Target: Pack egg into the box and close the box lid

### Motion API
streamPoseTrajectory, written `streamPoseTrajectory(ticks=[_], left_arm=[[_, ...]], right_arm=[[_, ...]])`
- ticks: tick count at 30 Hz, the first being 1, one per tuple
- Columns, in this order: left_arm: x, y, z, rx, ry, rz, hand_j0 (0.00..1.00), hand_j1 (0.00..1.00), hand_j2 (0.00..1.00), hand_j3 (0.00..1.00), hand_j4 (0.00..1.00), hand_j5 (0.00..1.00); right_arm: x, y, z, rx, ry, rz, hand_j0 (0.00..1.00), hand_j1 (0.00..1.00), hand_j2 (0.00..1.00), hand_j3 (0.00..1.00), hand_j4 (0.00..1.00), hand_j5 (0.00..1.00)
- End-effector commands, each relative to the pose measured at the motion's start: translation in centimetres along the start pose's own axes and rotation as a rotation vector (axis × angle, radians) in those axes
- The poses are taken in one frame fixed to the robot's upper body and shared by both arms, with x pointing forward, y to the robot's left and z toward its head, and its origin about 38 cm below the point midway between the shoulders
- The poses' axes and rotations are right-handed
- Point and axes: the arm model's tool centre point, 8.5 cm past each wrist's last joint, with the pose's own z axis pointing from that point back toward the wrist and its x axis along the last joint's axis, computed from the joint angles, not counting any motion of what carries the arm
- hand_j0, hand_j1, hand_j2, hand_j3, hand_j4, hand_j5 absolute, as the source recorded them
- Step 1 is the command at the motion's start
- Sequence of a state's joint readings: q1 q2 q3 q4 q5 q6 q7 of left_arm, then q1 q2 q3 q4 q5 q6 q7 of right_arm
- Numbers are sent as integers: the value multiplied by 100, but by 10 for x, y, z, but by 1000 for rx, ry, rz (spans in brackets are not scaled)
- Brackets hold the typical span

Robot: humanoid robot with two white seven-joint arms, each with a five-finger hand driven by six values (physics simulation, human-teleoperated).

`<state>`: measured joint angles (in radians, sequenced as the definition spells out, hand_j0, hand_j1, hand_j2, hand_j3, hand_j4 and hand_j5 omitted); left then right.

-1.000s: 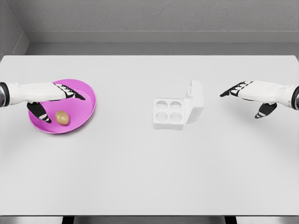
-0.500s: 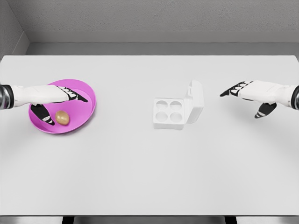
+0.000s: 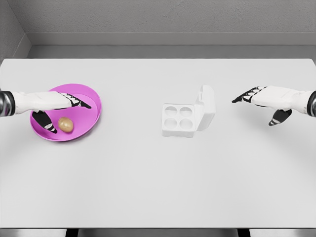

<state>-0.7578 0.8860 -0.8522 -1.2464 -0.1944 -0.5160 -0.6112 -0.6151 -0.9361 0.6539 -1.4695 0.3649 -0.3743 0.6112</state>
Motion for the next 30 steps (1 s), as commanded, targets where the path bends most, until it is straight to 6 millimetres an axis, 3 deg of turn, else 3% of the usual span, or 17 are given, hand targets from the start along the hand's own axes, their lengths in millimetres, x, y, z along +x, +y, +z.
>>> streamPoseTrajectory(ticks=[1, 30], left_arm=[[0, -1, 0, 0, 0, 5, 100, 100, 100, 100, 100, 100], [-10, -10, 2, -10, 26, 37, 100, 100, 100, 100, 100, 100]], right_arm=[[0, 0, 0, -1, 1, -3, 100, 100, 100, 100, 100, 100], [0, 0, 1, 2, -1, 2, 100, 100, 100, 100, 100, 100]])
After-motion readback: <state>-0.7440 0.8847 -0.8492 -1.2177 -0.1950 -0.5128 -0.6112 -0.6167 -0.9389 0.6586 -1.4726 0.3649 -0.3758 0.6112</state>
